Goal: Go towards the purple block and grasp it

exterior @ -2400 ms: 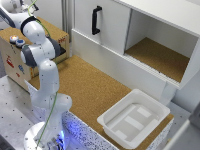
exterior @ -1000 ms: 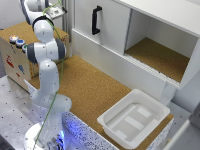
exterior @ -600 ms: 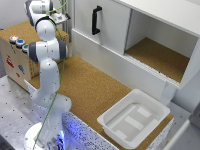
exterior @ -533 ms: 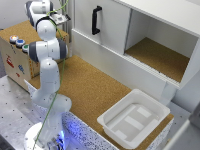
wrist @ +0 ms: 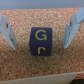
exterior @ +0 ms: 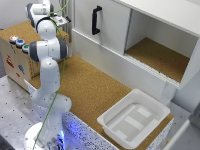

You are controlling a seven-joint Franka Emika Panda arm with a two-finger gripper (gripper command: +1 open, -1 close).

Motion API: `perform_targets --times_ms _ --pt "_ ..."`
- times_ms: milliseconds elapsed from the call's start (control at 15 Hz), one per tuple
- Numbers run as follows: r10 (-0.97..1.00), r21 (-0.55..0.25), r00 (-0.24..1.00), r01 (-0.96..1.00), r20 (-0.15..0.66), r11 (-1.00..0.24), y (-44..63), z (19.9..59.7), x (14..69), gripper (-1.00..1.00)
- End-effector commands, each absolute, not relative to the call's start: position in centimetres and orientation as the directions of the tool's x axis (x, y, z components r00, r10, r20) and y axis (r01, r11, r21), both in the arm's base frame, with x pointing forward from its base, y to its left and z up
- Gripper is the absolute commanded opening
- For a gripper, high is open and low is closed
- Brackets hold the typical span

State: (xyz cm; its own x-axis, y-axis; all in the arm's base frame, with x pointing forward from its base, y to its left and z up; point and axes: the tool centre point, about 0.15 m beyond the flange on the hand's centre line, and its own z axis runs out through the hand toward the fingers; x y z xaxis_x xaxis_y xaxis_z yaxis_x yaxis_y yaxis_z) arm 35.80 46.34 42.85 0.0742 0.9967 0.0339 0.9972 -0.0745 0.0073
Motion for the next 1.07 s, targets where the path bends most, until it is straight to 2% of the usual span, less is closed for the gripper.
perform_targets --times_ms 0,333,667,867,1000 --pt "0.998 0.061 0.055 0.997 0.025 -0.056 45.6 42.3 35.5 -1.0" --pt "0.997 0.094 0.072 0.993 0.004 -0.072 45.5 42.6 35.7 -1.0" --pt "0.992 0.129 0.12 0.984 0.042 -0.125 46.1 45.3 36.4 -1.0" --pt "0.985 0.104 0.164 0.98 0.044 -0.168 46.4 47.6 34.9 -1.0" --pt "0.969 0.088 0.247 0.965 0.019 -0.248 46.2 48.0 34.0 -1.0"
